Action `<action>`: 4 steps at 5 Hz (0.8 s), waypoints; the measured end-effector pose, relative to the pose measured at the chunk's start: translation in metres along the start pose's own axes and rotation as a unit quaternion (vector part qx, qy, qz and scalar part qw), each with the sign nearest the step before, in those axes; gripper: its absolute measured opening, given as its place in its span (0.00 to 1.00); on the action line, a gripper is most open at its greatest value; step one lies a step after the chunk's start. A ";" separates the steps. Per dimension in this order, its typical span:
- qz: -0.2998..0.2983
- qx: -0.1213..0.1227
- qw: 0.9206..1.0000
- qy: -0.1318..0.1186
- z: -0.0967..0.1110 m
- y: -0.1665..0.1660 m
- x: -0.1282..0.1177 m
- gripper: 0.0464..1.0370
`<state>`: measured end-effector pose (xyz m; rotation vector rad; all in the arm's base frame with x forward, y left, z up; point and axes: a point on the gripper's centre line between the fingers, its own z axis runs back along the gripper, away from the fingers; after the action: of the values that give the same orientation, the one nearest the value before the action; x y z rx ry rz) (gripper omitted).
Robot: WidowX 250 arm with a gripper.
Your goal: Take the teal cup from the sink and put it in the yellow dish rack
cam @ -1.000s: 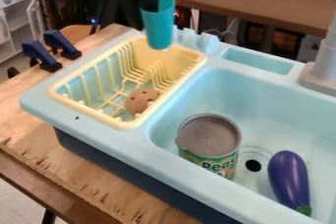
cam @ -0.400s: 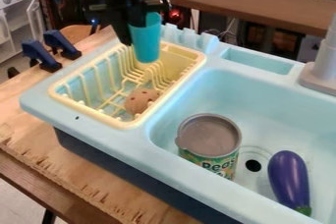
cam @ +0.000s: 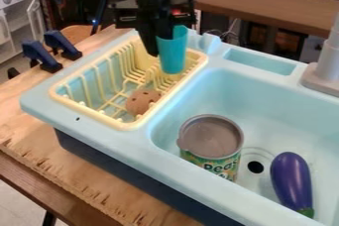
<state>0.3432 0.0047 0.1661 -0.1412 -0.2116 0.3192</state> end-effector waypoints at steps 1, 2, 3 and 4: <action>0.002 0.006 1.000 0.012 -0.009 -0.001 0.003 0.10; 0.017 0.038 0.999 0.031 -0.006 0.002 0.003 0.10; 0.026 0.038 0.999 0.023 -0.006 0.004 0.006 0.10; 0.019 0.023 0.999 0.017 -0.012 0.003 0.007 0.10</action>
<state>0.3516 0.0083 0.1554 -0.1052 -0.1685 0.3593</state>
